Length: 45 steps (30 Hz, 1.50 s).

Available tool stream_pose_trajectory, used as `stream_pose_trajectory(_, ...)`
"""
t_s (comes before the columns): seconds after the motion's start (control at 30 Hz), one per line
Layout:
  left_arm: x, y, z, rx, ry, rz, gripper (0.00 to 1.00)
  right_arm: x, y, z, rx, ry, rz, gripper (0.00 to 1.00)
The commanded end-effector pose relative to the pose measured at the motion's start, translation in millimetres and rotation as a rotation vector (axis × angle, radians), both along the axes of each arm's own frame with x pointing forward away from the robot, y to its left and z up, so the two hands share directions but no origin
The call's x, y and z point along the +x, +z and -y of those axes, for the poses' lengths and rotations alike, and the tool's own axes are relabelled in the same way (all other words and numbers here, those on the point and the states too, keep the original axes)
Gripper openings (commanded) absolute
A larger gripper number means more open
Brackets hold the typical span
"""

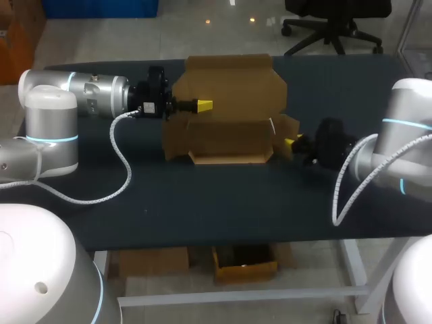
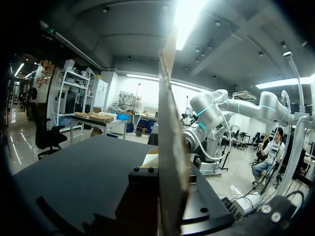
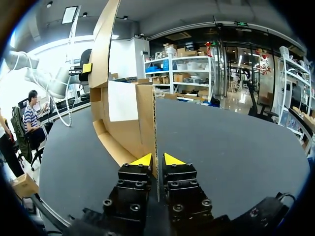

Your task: Assemble the packaging by folding the flat box into shape, placing the metal phone stand inside, and closing the box properly

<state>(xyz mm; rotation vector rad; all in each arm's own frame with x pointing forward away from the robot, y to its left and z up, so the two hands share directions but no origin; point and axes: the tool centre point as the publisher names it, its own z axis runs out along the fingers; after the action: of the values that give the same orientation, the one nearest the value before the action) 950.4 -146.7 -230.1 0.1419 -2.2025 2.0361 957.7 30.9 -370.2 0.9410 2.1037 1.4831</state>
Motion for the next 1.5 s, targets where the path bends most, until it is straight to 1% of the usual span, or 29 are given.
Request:
stream_pose_trajectory(0.03, -0.6, -3.1, 0, -0.001, 0.001, 0.0, 0.0, -6.1, 0, -3, -0.002, -0.022, 0.017, 0.0)
stream_pose_trajectory(0.37, -0.6, -3.1, 0, -0.001, 0.001, 0.0, 0.0, -12.5, 0, -6, -0.005, -0.053, 0.026, 0.0)
stream_pose_trajectory(0.53, -0.6, -3.1, 0, -0.001, 0.001, 0.0, 0.0, -14.6, -1, -11, -0.04, -0.087, 0.034, 0.0)
stream_pose_trajectory(0.77, -0.6, -3.1, 0, -0.001, 0.001, 0.0, 0.0, -16.2, -2, -12, -0.047, -0.122, 0.033, 0.0)
stream_pose_trajectory(1.5, -0.6, -3.1, 0, -0.001, 0.001, 0.0, 0.0, -19.2, -6, -16, -0.02, -0.199, 0.019, 0.0)
